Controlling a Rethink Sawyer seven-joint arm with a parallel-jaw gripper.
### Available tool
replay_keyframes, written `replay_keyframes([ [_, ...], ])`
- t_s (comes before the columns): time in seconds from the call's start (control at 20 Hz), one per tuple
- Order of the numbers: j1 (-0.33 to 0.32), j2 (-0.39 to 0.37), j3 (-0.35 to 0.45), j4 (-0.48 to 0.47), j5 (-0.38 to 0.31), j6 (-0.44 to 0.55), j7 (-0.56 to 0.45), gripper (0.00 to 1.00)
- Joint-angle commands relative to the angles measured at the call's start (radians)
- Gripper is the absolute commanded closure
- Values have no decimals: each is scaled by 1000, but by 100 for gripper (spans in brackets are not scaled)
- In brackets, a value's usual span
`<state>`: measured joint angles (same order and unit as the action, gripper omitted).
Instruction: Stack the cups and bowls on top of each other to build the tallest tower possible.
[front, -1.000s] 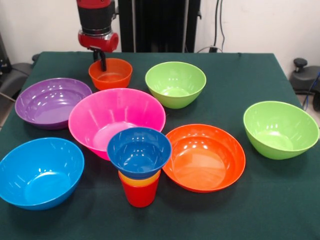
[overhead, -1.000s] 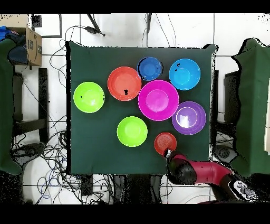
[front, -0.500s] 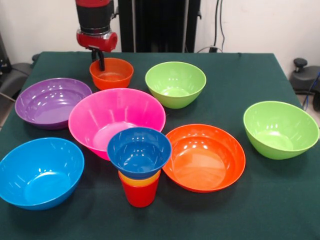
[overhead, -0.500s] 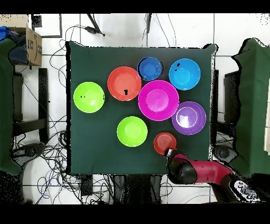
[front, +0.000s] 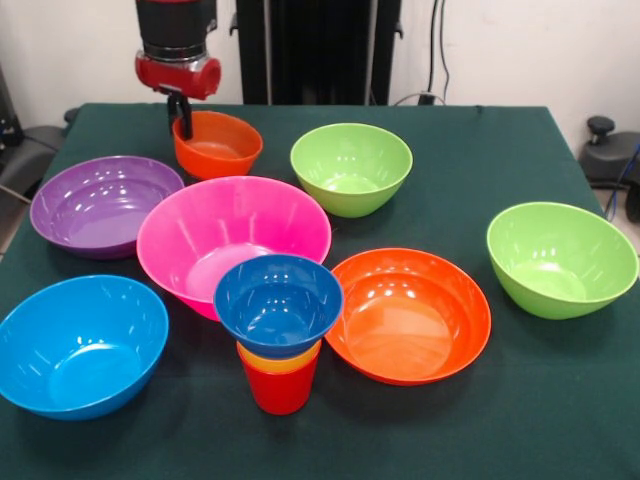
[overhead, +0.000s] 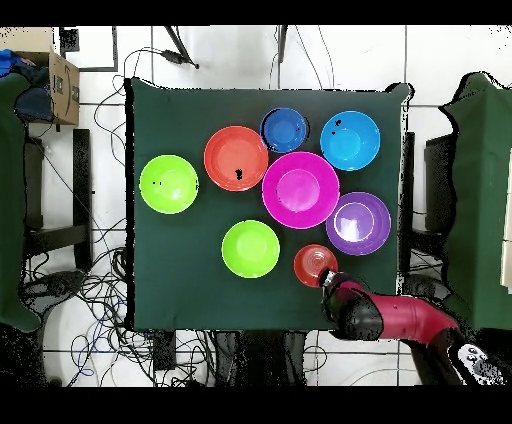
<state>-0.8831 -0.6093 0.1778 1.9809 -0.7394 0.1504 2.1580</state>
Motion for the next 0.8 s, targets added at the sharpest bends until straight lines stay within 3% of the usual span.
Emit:
replay_keyframes([
  [0.05, -22, -127, 195, 12, 119, 252, -137, 100],
  [0.8, -58, -189, 308, 11, 245, 429, -156, 100],
])
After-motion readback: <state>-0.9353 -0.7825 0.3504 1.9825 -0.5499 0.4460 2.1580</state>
